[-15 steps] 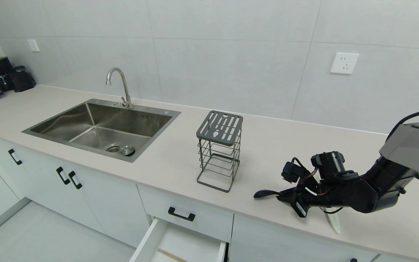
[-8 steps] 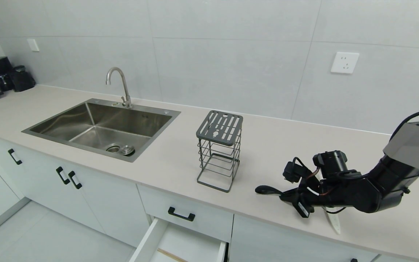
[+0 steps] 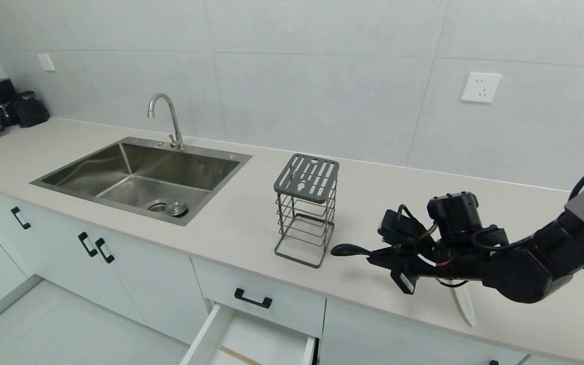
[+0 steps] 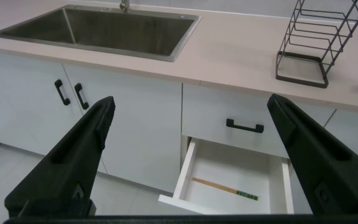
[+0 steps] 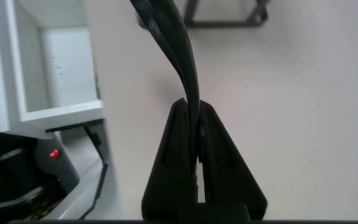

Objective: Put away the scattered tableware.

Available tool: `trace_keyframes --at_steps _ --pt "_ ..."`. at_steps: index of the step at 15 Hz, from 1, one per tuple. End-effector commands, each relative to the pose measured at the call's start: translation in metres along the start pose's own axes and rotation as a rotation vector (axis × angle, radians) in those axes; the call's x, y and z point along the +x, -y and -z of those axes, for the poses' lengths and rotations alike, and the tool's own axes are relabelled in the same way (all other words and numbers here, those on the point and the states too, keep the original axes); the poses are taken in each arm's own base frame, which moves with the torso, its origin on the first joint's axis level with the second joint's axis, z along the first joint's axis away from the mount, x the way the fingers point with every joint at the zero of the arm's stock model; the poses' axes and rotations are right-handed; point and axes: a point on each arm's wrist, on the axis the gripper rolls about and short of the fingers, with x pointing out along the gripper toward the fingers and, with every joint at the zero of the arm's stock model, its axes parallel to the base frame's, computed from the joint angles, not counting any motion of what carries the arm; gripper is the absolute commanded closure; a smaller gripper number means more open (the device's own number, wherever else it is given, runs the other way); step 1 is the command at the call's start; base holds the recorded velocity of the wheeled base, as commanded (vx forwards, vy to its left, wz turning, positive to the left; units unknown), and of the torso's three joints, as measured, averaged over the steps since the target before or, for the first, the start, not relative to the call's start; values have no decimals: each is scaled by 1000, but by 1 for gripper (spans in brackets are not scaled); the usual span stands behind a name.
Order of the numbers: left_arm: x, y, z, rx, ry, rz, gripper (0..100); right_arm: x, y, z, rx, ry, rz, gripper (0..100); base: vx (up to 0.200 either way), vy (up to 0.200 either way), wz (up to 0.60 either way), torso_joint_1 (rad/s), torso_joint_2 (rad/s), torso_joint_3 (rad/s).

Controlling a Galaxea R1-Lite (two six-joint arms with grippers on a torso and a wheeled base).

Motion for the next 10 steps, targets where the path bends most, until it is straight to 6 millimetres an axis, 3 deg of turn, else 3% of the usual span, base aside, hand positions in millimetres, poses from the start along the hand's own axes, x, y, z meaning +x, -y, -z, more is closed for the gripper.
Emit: trace_keyframes --at_steps 1,4,8,9,10 --pt "0 0 0 0 -1 0 0 -12 -21 -17 -28 45 -26 100 0 0 0 0 0 0" --pt "0 0 0 0 -1 0 0 -18 -62 -32 -28 63 -79 100 0 0 0 0 0 0" --pt "0 0 0 0 -1 0 0 -15 -103 -45 -12 83 -128 100 0 0 0 0 0 0" --pt "0 0 0 0 -1 0 0 -15 -104 -45 -11 84 -128 100 0 0 0 0 0 0" --pt "0 0 0 0 -1 0 0 -11 -121 -54 -8 91 -148 100 0 0 0 0 0 0"
